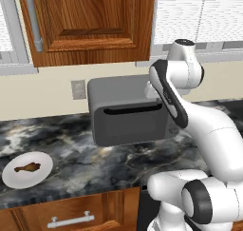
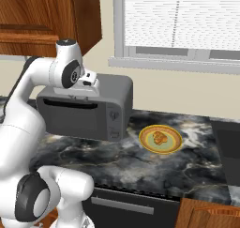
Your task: Open the toaster oven door. Place the bread on the top rack in the toaster oven and place the chicken drumstick on the bottom rack.
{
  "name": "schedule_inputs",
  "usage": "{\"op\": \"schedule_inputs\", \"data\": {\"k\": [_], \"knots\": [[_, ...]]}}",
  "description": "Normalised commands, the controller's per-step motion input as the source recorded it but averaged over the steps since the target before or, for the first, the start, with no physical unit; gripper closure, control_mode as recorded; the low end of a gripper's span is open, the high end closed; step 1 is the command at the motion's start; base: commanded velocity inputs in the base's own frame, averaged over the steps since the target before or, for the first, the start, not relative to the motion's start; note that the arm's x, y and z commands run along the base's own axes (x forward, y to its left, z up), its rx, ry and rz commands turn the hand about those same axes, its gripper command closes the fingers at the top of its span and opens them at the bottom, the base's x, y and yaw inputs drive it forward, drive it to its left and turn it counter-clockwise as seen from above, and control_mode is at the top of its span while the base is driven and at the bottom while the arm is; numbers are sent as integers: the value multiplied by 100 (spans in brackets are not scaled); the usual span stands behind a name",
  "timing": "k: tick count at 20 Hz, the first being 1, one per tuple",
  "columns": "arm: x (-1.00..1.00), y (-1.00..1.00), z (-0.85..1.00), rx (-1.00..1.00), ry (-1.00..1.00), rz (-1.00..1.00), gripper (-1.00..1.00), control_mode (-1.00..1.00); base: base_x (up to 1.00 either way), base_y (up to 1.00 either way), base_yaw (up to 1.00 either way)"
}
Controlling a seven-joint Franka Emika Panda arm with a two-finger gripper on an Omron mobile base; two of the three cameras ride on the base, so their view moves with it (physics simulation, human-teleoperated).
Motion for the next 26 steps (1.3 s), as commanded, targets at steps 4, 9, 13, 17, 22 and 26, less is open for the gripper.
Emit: {"op": "schedule_inputs", "data": {"k": [4,9,13,17,22,26], "knots": [[0,0,0,0,0,0,-100,100,0,0,0],[0,0,0,0,0,0,-100,100,0,0,0],[0,0,0,0,0,0,-100,100,-37,12,10],[0,0,0,0,0,0,-100,100,-30,49,1],[0,0,0,0,0,0,-100,100,0,72,-10],[0,0,0,0,0,0,-100,100,0,78,-13]]}}
